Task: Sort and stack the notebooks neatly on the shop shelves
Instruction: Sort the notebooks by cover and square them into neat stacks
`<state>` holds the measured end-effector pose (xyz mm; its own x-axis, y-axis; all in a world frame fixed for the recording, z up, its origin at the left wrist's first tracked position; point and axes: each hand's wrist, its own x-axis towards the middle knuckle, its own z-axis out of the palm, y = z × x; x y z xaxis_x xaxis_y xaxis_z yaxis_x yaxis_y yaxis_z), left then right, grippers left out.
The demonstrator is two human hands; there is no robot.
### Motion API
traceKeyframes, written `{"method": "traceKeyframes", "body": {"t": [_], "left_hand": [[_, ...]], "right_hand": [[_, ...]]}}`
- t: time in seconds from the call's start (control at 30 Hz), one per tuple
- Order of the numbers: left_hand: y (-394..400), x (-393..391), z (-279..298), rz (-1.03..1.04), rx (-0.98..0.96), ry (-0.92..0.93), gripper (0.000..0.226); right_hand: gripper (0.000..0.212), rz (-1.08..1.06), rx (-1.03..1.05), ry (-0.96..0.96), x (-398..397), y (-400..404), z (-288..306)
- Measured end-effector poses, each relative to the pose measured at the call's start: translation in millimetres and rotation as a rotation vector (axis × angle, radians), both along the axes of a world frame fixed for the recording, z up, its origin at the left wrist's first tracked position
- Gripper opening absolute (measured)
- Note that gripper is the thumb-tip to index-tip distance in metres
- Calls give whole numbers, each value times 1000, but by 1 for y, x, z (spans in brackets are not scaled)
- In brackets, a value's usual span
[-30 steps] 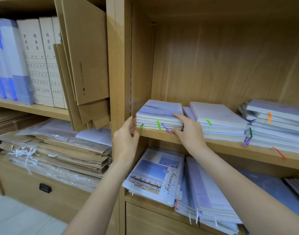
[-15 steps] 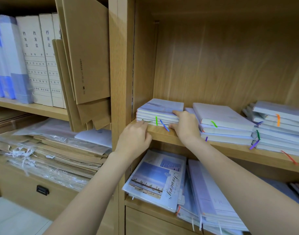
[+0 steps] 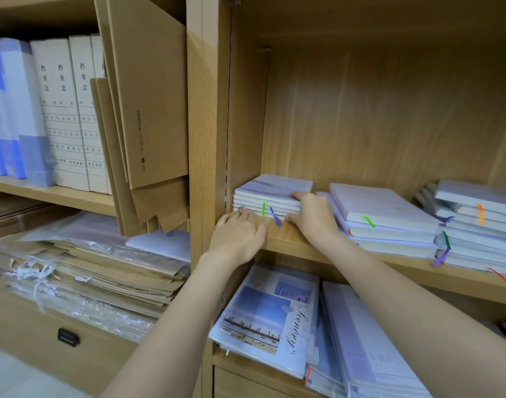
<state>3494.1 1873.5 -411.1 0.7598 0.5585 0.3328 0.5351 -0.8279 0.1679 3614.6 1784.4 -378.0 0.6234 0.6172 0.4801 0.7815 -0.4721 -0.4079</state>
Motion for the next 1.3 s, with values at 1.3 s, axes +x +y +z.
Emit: {"method": "traceKeyframes", "body": {"t": [1.3], "left_hand": [[-24,-6,-10,-2,-90,-186,44]], "right_hand": [[31,-1,458,368,-2,-6,-8]]}}
